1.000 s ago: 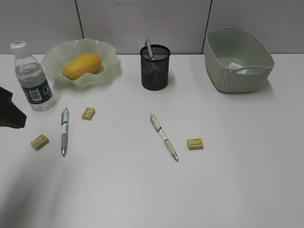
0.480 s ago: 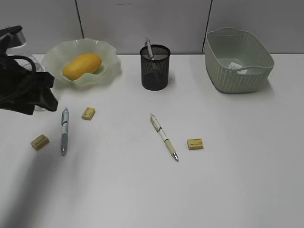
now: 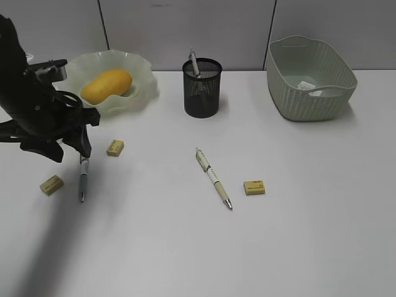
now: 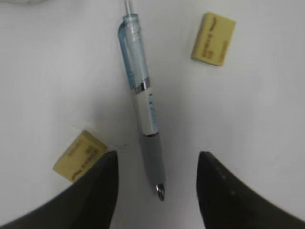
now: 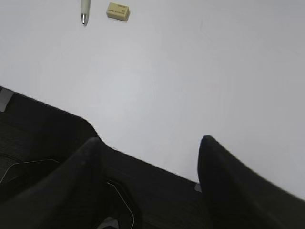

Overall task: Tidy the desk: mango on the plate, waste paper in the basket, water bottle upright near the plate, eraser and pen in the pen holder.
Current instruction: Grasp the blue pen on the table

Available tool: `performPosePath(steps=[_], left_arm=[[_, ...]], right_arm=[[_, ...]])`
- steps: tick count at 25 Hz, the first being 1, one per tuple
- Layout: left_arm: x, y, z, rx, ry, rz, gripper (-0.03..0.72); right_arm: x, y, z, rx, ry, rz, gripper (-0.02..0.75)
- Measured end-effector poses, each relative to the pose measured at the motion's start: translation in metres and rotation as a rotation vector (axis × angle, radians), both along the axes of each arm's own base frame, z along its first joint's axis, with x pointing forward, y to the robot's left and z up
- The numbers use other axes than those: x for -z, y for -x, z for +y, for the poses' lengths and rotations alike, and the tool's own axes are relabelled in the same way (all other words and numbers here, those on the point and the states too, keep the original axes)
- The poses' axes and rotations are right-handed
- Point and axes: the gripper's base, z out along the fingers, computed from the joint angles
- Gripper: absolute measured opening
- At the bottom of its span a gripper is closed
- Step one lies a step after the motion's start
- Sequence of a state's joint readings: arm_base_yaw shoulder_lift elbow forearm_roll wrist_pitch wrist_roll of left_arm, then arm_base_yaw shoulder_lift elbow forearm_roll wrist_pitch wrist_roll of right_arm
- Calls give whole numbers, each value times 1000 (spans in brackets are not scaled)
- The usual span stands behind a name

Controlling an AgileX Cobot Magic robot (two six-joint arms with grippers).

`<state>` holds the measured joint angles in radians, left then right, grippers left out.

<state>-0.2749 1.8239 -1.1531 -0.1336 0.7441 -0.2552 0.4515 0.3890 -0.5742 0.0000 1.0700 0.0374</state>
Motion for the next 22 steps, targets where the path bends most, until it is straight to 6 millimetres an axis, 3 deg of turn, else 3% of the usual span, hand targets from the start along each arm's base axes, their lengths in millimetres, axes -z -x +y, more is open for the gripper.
performPosePath(steps=[10,17,22], left_arm=[[19,-34,-14,-42,-97,55,397],[31,-45,-14,-61,-157,101,394],[42,-47,-15,-68,-166,119,328]], right_arm=[[-1,-1,-1,5,6,-18,498],[-2,-2,0,5,2,-35,498],[-2,-2,0,6,2,-36,498]])
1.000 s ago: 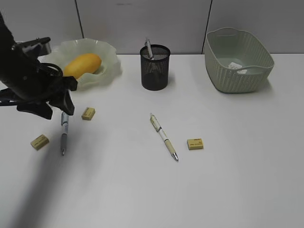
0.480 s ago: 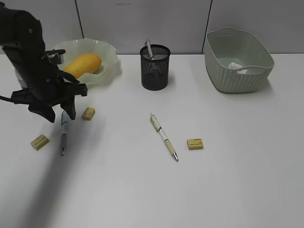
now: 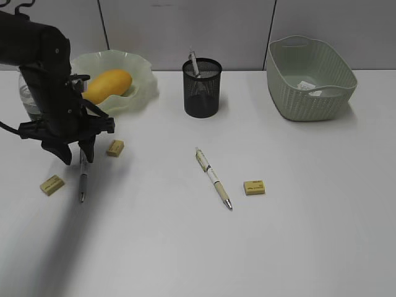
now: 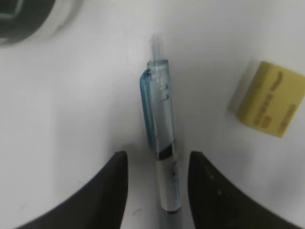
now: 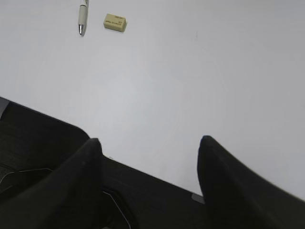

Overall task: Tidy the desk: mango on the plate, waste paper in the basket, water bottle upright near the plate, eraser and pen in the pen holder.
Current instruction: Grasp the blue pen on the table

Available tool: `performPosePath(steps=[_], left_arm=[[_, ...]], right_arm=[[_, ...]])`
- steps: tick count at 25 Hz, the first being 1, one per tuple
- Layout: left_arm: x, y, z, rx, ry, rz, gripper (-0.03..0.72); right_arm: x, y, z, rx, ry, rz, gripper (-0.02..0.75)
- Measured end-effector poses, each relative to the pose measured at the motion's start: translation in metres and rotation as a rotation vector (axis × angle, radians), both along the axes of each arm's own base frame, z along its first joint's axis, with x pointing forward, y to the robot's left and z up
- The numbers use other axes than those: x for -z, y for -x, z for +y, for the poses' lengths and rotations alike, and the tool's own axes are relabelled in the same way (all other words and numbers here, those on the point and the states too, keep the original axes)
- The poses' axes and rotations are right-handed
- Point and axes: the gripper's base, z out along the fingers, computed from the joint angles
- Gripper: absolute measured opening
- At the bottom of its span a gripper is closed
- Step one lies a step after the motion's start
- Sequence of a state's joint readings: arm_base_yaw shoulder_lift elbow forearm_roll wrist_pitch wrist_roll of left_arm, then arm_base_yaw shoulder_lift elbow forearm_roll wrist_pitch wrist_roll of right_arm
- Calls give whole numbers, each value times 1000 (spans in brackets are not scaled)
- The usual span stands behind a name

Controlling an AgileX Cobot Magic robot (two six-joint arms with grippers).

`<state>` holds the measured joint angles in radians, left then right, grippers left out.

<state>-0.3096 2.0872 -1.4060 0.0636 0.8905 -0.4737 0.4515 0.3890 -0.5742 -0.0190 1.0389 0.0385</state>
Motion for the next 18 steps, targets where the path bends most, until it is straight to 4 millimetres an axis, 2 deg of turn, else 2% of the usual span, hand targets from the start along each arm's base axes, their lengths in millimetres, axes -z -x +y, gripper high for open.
performPosePath(steps=[6,13,18], left_arm=[[15,0,0,-3,-9,36,301],[16,-1,-1,0,-13,31,113],[16,-1,-1,-2,-13,32,100]], right_arm=[[0,0,0,1,2,-1,498],[0,0,0,1,2,-1,498],[0,0,0,1,1,-1,498]])
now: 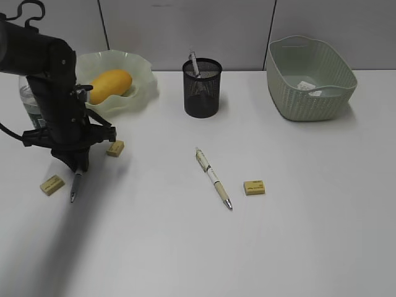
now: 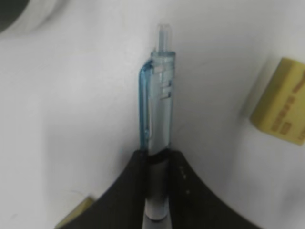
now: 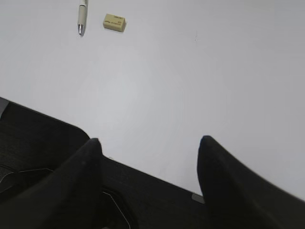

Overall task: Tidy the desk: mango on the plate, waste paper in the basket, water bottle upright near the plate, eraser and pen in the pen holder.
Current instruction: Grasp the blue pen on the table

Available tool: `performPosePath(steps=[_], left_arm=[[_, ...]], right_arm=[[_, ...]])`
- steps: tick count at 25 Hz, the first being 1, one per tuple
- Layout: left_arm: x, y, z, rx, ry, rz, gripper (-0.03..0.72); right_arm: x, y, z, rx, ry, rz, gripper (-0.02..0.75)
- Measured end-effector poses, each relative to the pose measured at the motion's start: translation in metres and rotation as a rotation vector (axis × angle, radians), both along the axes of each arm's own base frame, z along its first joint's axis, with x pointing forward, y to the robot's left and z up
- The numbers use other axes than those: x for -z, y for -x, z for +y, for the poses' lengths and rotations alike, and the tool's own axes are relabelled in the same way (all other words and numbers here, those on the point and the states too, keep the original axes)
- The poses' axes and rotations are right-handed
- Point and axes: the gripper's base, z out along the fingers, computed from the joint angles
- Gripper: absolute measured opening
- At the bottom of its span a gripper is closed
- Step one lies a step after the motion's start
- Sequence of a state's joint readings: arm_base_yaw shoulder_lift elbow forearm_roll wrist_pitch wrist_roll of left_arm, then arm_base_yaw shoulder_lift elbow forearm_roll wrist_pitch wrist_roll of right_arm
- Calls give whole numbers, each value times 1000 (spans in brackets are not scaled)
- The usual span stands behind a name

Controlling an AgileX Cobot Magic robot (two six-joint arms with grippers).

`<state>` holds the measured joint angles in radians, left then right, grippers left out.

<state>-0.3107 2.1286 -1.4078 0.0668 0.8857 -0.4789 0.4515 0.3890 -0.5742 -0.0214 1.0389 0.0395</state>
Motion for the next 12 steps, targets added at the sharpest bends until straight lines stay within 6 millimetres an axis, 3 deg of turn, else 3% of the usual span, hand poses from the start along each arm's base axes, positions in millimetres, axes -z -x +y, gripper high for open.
performPosePath(steps=[6,12], left_arm=[[-8,1,-1,16,17,-4,100],[-52,7,-4,65,86,-82,100]], right_arm=[[0,0,0,0,0,-1,498],[0,0,0,1,0,-1,497]])
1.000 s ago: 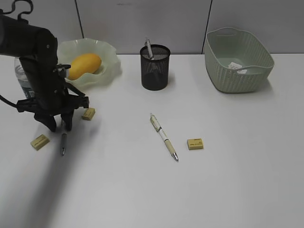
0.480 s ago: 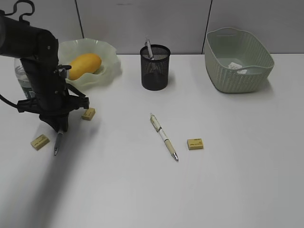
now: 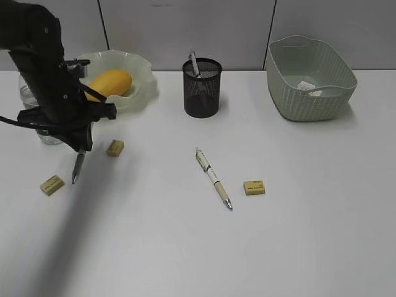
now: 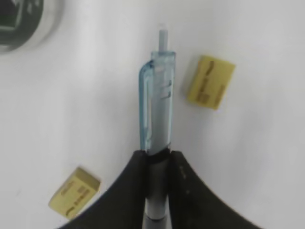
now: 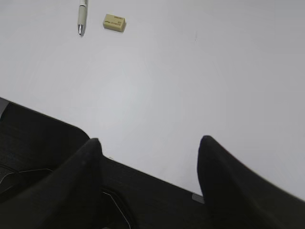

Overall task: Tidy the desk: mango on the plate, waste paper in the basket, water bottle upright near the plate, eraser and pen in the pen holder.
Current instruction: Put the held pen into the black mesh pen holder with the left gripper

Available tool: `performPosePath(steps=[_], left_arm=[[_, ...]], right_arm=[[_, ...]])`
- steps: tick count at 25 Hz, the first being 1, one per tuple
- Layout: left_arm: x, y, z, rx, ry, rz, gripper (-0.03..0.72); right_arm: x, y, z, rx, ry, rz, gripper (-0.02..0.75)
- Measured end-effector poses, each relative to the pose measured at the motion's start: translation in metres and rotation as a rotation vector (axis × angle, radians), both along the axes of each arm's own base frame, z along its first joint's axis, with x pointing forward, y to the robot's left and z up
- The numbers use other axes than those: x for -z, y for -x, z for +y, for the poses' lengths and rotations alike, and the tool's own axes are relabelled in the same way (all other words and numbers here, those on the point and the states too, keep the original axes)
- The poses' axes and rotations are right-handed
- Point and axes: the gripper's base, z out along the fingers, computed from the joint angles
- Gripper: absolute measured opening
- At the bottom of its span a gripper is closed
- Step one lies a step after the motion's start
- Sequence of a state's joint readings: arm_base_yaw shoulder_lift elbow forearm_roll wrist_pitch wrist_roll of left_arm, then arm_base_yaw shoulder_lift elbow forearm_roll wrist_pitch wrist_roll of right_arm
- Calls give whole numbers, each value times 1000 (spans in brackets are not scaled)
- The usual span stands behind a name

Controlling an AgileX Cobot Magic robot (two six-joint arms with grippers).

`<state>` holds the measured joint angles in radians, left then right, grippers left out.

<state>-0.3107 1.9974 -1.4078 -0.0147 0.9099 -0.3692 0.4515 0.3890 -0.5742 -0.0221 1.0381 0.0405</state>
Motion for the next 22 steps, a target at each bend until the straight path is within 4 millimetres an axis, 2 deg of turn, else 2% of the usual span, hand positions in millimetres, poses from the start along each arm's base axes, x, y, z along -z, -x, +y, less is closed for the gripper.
performPosePath(steps=[4,11,14,17,22], left_arm=[[-38,3,0,6,46,-125,100],[-101,-5,-7,-34,239,-516,100],[-116,-11,-19,-39,318,-684,100],[-131,-14,-39,-13,398,-865,100],[-136,-18,-79,92,486,-1140,100]], right_arm=[[0,0,0,0,0,0,497],[0,0,0,0,0,0,498],[0,0,0,0,0,0,498],[0,0,0,0,0,0,498],[0,0,0,1,-1,0,496]])
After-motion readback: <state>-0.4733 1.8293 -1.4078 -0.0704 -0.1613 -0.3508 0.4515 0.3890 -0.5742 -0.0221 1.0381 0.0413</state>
